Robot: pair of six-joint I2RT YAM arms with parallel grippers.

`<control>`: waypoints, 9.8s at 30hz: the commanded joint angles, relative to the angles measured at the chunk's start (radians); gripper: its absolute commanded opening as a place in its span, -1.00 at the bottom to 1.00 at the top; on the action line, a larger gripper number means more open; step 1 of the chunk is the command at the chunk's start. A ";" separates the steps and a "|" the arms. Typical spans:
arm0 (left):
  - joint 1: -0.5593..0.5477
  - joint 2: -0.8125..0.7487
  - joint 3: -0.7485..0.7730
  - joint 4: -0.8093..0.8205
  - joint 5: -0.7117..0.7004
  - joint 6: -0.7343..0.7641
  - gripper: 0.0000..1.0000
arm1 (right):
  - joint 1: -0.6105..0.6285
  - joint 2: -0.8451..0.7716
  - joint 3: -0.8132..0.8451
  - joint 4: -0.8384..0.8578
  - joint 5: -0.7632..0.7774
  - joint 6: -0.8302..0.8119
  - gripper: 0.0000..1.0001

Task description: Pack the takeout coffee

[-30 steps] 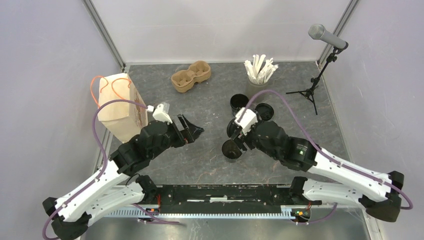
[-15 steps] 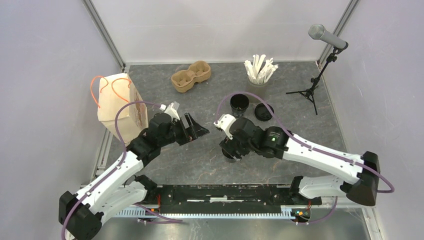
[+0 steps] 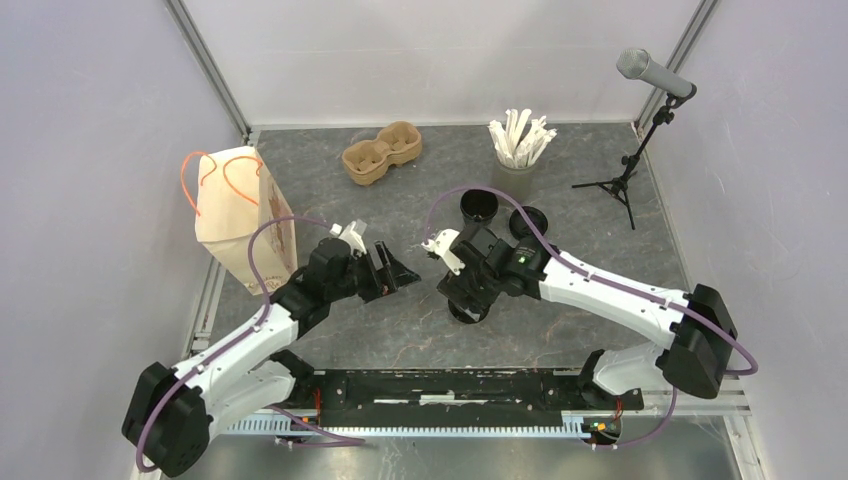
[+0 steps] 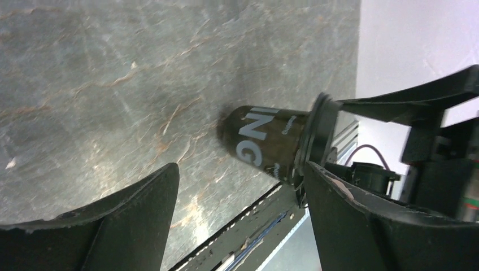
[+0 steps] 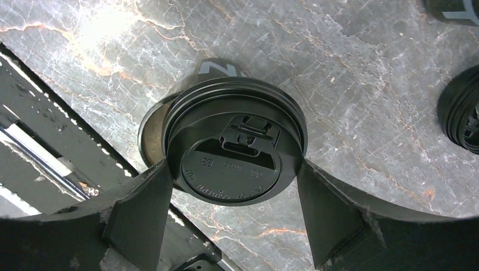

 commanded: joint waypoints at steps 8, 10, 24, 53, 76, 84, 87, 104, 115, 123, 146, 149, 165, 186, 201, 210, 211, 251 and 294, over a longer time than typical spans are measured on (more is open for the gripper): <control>0.006 0.086 -0.029 0.219 0.102 -0.039 0.65 | -0.004 0.043 0.128 -0.065 -0.029 -0.032 0.64; 0.004 0.103 -0.034 0.237 0.112 -0.046 0.63 | -0.004 0.045 0.130 -0.070 -0.034 -0.032 0.64; 0.004 0.167 -0.067 0.351 0.149 -0.088 0.61 | 0.015 0.114 0.195 -0.092 -0.056 -0.041 0.63; -0.030 0.343 -0.060 0.543 0.250 -0.102 0.57 | 0.026 0.190 0.249 -0.071 -0.016 -0.056 0.74; -0.052 0.223 -0.003 0.400 0.195 0.100 1.00 | 0.002 -0.031 0.100 0.011 0.038 0.000 0.71; -0.107 0.277 0.065 0.345 0.160 0.227 1.00 | -0.105 -0.282 -0.206 0.270 -0.021 0.100 0.72; -0.134 0.300 0.093 0.316 0.126 0.270 1.00 | -0.146 -0.365 -0.292 0.359 -0.056 0.125 0.72; -0.176 0.410 0.180 0.264 0.021 0.356 0.88 | -0.235 -0.404 -0.431 0.593 -0.225 0.095 0.66; -0.175 0.429 0.203 0.258 0.007 0.357 0.67 | -0.268 -0.369 -0.454 0.647 -0.259 0.086 0.50; -0.175 0.454 0.225 0.257 0.009 0.355 0.69 | -0.292 -0.319 -0.429 0.685 -0.290 0.017 0.49; -0.175 0.522 0.286 0.246 -0.011 0.317 0.42 | -0.455 -0.159 -0.473 0.855 -0.594 0.071 0.04; -0.174 0.531 0.293 0.246 -0.006 0.321 0.35 | -0.468 -0.153 -0.478 0.866 -0.610 0.077 0.01; -0.145 0.553 0.251 0.369 0.155 0.151 0.10 | -0.492 -0.148 -0.473 0.856 -0.628 0.070 0.06; -0.152 0.609 0.173 0.338 0.090 0.185 0.02 | -0.502 -0.182 -0.568 0.901 -0.634 0.123 0.01; -0.155 0.596 0.188 0.284 0.080 0.185 -0.04 | -0.521 -0.252 -0.555 0.888 -0.646 0.207 0.32; -0.178 0.597 0.183 0.286 0.047 0.196 -0.07 | -0.545 -0.345 -0.598 0.898 -0.649 0.338 0.44; -0.180 0.601 0.184 0.287 0.047 0.194 -0.07 | -0.546 -0.344 -0.602 0.912 -0.651 0.357 0.41; -0.192 0.733 0.124 0.422 0.071 0.230 -0.17 | -0.657 -0.309 -0.927 1.211 -0.681 0.525 -0.21; -0.181 0.609 0.368 0.368 0.212 0.140 0.82 | -0.722 -0.287 -0.823 0.976 -0.797 0.323 0.02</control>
